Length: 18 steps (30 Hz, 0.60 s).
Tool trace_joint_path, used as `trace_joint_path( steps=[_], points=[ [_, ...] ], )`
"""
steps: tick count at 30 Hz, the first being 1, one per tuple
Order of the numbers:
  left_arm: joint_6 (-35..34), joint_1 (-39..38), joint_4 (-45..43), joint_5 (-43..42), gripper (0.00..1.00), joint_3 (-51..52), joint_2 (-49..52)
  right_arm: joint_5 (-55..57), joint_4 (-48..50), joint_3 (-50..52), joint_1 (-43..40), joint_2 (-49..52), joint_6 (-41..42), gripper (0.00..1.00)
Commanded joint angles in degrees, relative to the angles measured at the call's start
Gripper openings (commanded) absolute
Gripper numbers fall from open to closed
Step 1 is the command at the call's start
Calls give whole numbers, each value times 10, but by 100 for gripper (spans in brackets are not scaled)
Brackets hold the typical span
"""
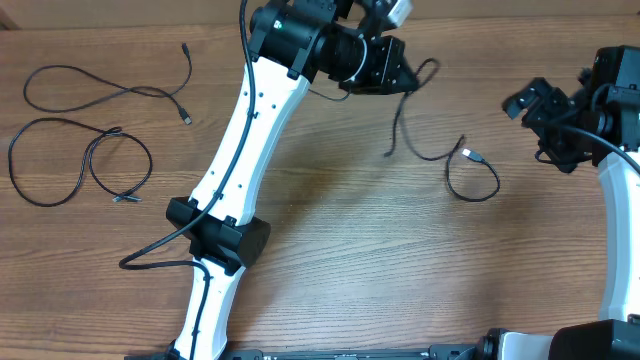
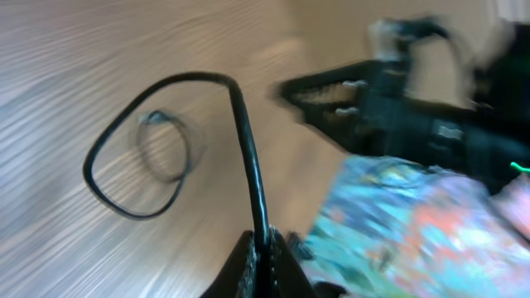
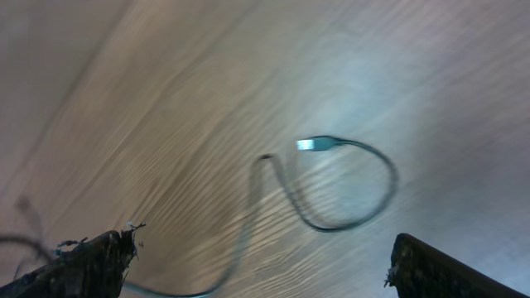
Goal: Untangle cables
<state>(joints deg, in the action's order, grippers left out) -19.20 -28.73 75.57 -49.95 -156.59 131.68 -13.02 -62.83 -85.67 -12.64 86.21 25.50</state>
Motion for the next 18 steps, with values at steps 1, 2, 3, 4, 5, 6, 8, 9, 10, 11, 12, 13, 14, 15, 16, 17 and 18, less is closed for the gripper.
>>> trace_joint_path(
  steps=[1,2,3,4,5,6,8,9,10,11,12,13,14,15,16,17,18],
  points=[
    [32,-13,-45,-186,4,-13,-13,-62,16,2,2,1,-105,100],
    [16,-13,-63,-202,4,-13,-13,-62,19,2,2,1,-122,100],
    [-10,-13,-79,-207,4,-13,-13,-62,21,2,2,1,-138,100],
    [-71,-13,-112,-207,4,-13,-13,-69,21,2,2,1,-170,100],
    [-108,-13,-137,-207,4,-13,-13,-79,20,2,2,1,-191,100],
    [-136,-12,-165,-206,4,-13,-13,-93,17,2,4,1,-215,100],
    [-183,-12,-225,-206,4,-13,-13,-118,12,2,7,1,-249,100],
    [-208,-11,-260,-206,4,-13,-13,-130,10,2,10,1,-265,100],
    [-240,-10,-296,-206,4,-13,-13,-140,8,2,13,1,-278,100],
    [-273,-8,-327,-206,4,-13,-13,-150,6,2,18,1,-296,100],
    [-306,-6,-356,-206,4,-13,-13,-154,5,2,21,1,-307,100],
    [-335,-4,-381,-206,4,-13,-13,-156,4,2,25,1,-322,100],
    [-369,-1,-408,-206,4,-13,-13,-156,3,2,29,1,-333,100],
    [-390,1,-427,-205,4,-13,-13,-156,3,2,34,1,-339,100],
    [-406,3,-440,-203,4,-13,-13,-156,4,2,38,1,-344,100],
    [-417,5,-447,-200,4,-13,-13,-156,4,2,43,1,-349,100],
    [-422,6,-448,-195,4,-13,-13,-156,4,2,47,1,-354,100]
  ],
)
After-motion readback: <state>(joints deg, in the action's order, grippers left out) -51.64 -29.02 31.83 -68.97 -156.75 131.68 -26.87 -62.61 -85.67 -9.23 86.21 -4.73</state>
